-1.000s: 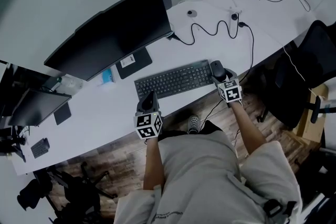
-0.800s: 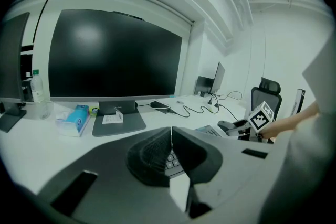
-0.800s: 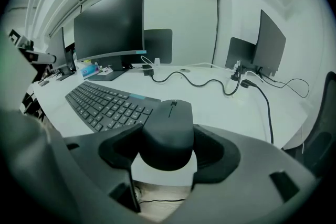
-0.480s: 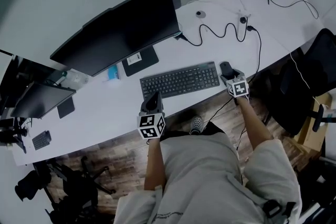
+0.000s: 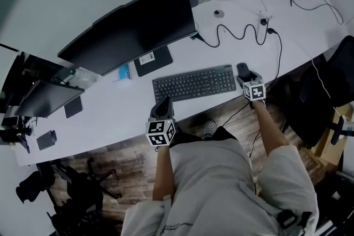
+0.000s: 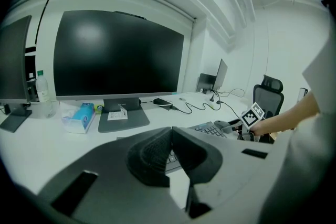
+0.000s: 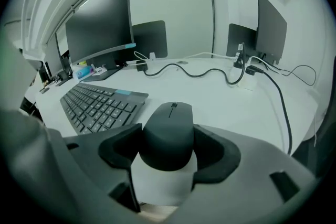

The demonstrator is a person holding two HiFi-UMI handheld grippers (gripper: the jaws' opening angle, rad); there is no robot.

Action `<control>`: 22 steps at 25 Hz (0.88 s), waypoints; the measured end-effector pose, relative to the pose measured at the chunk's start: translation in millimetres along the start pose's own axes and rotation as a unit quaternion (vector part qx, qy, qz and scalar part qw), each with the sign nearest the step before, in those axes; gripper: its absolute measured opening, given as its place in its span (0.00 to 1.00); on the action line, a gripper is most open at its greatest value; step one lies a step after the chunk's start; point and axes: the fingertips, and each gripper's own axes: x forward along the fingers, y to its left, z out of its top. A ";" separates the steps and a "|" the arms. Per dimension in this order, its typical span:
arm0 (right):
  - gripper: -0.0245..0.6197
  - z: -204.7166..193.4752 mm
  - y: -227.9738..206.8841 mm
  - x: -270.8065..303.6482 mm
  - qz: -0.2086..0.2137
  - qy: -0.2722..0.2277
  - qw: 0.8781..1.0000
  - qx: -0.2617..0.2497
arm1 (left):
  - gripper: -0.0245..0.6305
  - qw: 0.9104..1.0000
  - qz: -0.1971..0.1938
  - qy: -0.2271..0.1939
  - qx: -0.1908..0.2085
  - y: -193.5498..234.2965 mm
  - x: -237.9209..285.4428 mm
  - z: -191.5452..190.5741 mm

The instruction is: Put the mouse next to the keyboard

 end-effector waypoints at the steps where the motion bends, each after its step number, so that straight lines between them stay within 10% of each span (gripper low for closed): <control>1: 0.51 -1.4 0.3 0.5 0.001 0.002 1.000 -0.002 | 0.07 1.000 0.000 0.001 -0.002 -0.7 -1.0 -1.0; 22: 0.54 28.4 55.1 -64.9 0.004 -0.064 0.998 0.001 | 0.07 0.998 0.040 -0.033 -0.037 20.1 -43.9 -9.7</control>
